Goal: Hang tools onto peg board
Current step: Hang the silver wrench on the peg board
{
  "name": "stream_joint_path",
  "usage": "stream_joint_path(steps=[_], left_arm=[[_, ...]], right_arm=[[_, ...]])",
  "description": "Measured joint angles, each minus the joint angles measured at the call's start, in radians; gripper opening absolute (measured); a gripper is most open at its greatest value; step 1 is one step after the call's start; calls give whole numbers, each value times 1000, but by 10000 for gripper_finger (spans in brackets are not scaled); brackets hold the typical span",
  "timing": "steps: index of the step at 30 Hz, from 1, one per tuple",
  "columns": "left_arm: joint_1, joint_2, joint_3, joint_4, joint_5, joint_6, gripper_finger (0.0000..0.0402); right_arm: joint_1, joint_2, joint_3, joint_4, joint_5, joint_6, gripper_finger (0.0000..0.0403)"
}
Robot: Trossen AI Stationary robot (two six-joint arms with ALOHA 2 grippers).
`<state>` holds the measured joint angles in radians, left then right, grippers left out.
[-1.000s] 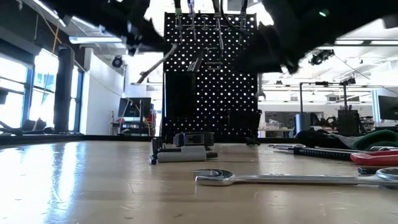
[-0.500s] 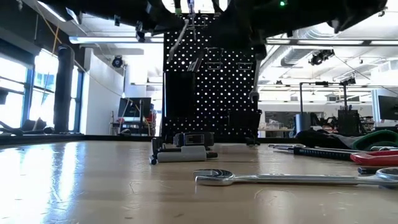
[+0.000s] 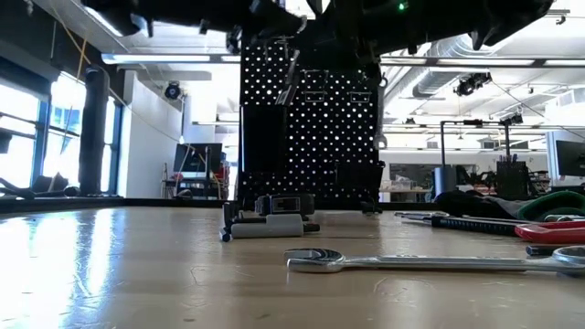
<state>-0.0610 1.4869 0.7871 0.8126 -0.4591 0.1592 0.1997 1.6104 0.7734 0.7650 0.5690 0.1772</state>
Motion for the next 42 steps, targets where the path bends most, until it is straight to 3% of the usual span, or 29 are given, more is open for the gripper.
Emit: stream_joint_path(steps=[8,17,28,42], left_arm=[[-39,72,93,-8,-27,69,0],[-73,65,97,-35,-120,131,0],[-102,67,97,-50,-171,209,13],[-122,-38,96,-198,-181,205,122]], right_arm=[[1,0,0,-9,49,-2,154],[13,0,0,-36,91,-48,14],[11,0,0,-70,60,-41,5],[18,-21,2,-81,32,-79,4]])
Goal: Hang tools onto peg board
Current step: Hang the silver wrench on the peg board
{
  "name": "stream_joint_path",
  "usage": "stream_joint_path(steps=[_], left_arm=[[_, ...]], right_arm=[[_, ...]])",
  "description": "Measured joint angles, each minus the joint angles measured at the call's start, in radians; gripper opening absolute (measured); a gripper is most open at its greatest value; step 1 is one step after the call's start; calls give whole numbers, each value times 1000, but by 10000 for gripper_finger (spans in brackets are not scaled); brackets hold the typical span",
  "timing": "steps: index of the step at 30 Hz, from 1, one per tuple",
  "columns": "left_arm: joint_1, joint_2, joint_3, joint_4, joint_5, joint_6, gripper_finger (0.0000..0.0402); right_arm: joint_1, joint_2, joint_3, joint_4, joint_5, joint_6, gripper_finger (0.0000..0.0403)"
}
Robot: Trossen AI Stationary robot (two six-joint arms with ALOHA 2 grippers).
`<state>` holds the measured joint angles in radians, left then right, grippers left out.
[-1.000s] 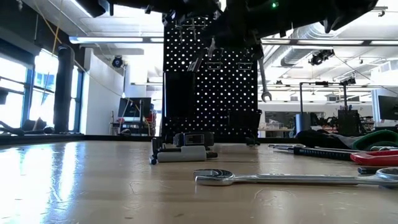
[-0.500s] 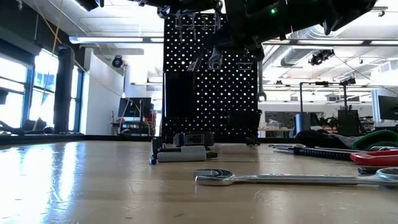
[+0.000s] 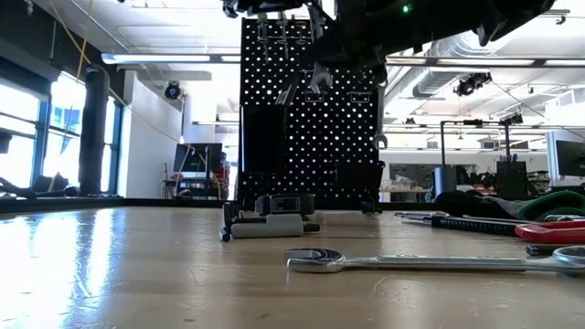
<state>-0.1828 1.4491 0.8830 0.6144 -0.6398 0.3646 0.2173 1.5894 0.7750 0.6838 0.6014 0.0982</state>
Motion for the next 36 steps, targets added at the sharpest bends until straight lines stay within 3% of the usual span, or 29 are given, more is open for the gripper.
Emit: stream_joint_path(steps=[5,11,20,25,32,36], left_arm=[[0,-58,-1,-94,18,-82,147],[0,-72,0,-122,126,-154,154],[0,-73,0,-211,140,-259,155],[10,-80,-1,-175,286,-318,155],[69,-26,-1,-67,519,-400,155],[87,28,-1,0,554,-437,155]], right_arm=[[1,-8,0,-6,11,-2,3],[-3,-7,-1,-7,17,11,3],[24,-50,-1,3,27,-44,3],[47,-95,-1,8,24,-99,3],[48,-108,-1,14,-61,-96,3],[48,-108,-1,16,-86,-95,3]])
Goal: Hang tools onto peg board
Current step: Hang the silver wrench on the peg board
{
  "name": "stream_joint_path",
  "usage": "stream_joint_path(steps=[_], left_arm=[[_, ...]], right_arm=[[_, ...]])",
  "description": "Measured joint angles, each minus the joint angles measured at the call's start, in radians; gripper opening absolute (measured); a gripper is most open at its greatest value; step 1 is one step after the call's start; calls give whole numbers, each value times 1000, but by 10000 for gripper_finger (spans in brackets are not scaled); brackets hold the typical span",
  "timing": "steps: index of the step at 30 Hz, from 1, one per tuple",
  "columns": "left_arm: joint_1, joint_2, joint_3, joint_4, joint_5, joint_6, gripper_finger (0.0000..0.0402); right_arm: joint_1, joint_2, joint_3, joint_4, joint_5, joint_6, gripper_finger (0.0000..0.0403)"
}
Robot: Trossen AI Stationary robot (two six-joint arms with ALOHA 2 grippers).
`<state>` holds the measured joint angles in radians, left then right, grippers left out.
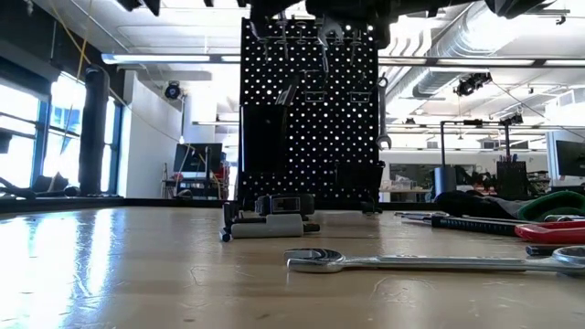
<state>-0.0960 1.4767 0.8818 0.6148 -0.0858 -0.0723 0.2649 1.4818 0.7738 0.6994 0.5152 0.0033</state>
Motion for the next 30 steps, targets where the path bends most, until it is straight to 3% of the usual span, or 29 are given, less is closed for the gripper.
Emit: stream_joint_path(steps=[10,19,25,30], left_arm=[[29,83,0,143,87,-23,138],[37,83,0,140,105,53,15],[45,84,0,132,104,96,8],[71,85,0,134,109,112,7]], right_arm=[[0,1,0,-27,-13,34,3],[0,1,0,-33,0,34,3],[2,1,0,-68,24,49,4],[10,-2,0,-102,49,87,28]])
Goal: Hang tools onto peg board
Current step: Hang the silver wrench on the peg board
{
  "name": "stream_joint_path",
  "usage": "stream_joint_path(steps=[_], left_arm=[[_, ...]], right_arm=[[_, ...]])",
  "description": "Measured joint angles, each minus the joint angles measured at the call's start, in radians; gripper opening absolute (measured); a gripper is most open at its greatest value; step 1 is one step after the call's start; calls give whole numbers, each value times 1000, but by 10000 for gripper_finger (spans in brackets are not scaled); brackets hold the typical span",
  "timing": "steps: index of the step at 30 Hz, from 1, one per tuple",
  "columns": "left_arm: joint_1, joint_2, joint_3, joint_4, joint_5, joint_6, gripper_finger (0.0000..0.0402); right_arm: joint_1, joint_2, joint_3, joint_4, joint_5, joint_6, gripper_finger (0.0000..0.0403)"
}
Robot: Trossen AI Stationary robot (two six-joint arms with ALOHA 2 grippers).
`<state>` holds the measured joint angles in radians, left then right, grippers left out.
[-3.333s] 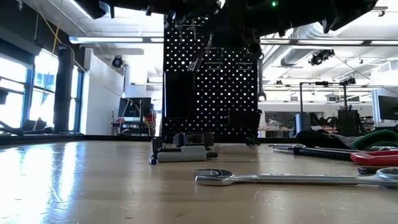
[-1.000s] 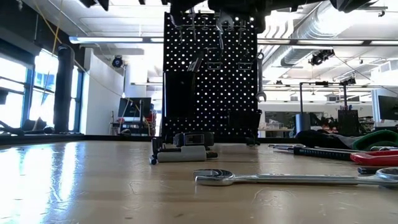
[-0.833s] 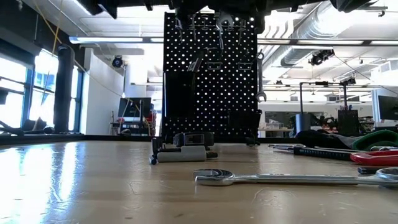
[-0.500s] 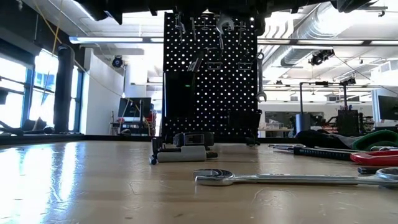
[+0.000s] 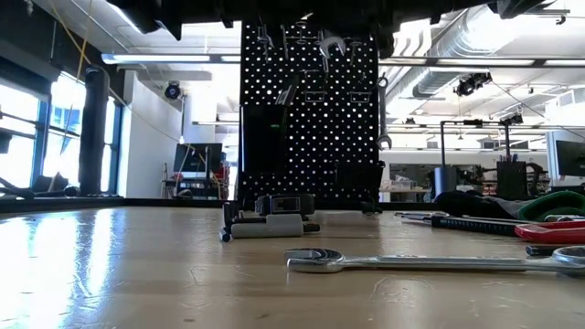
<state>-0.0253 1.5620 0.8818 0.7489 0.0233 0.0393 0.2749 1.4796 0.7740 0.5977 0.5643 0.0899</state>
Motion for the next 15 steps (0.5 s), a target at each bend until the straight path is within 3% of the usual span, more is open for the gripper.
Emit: stream_joint_path(steps=[3,8,15], left_arm=[[14,-2,0,3,7,7,7],[50,-2,0,-4,-3,15,7],[150,15,1,-9,-33,-5,7]], right_arm=[[7,-22,0,-47,12,10,42],[36,-92,0,-219,119,53,63],[129,-145,0,-463,195,195,93]])
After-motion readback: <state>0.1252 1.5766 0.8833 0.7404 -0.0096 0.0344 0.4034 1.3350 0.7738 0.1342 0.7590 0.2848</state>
